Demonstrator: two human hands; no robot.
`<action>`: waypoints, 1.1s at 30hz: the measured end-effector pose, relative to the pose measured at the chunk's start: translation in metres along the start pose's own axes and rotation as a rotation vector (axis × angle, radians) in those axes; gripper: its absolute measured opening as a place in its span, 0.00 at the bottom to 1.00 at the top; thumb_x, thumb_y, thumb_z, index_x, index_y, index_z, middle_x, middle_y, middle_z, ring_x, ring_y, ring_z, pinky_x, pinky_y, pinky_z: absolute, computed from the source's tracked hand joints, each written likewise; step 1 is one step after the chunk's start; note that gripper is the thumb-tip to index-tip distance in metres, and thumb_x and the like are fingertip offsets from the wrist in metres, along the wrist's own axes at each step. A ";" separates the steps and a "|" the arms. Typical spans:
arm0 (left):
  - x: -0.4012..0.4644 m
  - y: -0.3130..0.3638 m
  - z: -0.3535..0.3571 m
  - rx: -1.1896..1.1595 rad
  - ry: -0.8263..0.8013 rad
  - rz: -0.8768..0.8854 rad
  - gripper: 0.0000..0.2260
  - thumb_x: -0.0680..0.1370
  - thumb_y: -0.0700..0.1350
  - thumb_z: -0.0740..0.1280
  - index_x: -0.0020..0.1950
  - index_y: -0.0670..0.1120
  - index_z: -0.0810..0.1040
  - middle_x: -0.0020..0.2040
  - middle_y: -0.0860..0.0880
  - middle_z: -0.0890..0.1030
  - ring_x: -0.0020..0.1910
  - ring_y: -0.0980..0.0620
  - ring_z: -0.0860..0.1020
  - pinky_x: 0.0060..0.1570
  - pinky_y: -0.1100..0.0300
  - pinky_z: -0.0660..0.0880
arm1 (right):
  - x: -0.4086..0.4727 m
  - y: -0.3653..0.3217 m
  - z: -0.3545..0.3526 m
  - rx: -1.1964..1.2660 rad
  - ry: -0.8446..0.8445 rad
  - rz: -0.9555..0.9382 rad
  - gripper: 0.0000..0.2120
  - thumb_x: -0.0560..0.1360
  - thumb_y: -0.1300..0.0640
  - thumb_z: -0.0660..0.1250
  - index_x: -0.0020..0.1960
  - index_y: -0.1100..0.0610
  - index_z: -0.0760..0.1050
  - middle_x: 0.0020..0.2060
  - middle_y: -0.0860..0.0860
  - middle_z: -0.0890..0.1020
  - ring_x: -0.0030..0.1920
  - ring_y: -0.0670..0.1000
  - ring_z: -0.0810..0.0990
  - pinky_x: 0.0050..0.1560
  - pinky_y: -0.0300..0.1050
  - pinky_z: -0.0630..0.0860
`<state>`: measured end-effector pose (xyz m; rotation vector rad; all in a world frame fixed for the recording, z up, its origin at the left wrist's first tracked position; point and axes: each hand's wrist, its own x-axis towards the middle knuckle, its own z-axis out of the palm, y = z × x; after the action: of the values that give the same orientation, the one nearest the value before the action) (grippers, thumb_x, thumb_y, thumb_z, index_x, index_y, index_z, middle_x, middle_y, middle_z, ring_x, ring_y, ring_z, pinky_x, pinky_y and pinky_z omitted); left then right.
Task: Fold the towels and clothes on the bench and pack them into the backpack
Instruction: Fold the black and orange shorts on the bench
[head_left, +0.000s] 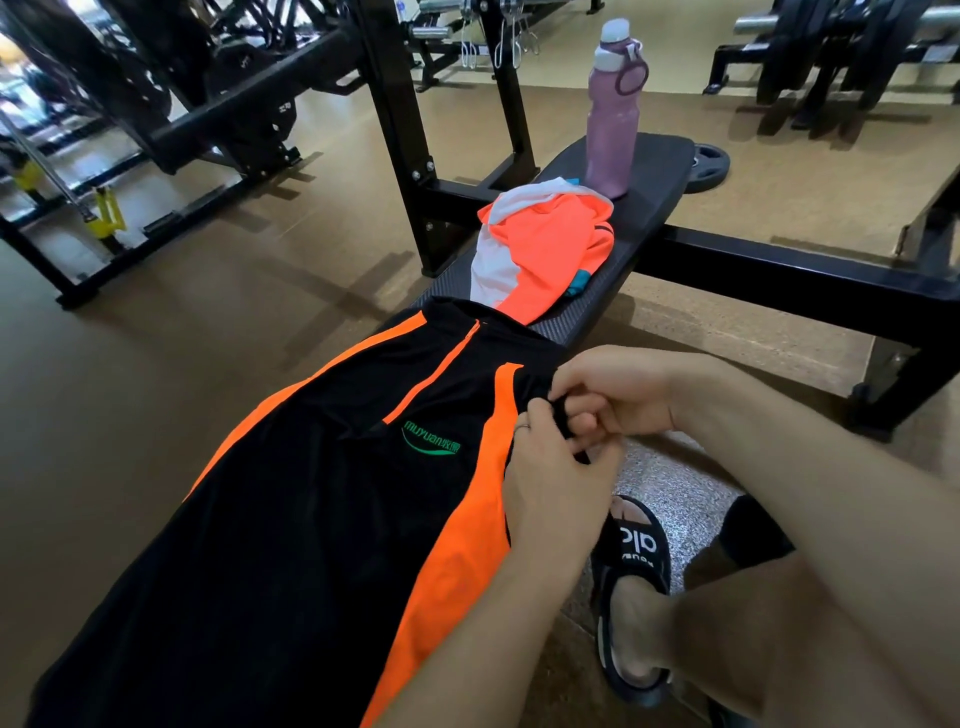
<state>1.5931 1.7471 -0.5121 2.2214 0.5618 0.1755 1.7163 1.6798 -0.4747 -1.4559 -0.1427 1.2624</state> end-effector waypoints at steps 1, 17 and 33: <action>0.000 -0.002 0.002 -0.042 0.020 -0.001 0.15 0.75 0.54 0.72 0.52 0.53 0.68 0.48 0.53 0.77 0.46 0.54 0.76 0.41 0.55 0.74 | 0.000 -0.002 0.001 0.024 0.009 -0.007 0.13 0.79 0.65 0.56 0.37 0.55 0.63 0.21 0.49 0.59 0.23 0.49 0.64 0.41 0.49 0.81; -0.034 -0.031 -0.030 0.003 -0.109 0.009 0.13 0.76 0.59 0.65 0.50 0.53 0.66 0.40 0.53 0.75 0.39 0.49 0.77 0.41 0.46 0.77 | 0.001 -0.011 0.022 0.201 0.010 -0.009 0.14 0.79 0.64 0.55 0.36 0.53 0.61 0.23 0.48 0.63 0.21 0.46 0.58 0.33 0.42 0.78; -0.009 -0.037 -0.019 -0.020 0.283 0.023 0.09 0.84 0.48 0.61 0.48 0.45 0.71 0.46 0.49 0.73 0.44 0.46 0.74 0.42 0.46 0.73 | -0.006 -0.016 0.046 0.255 -0.009 -0.041 0.14 0.80 0.62 0.54 0.36 0.54 0.62 0.22 0.47 0.64 0.20 0.45 0.59 0.32 0.41 0.78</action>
<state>1.5666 1.7766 -0.5267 2.1987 0.6829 0.5104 1.6890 1.7105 -0.4485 -1.2223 -0.0167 1.2069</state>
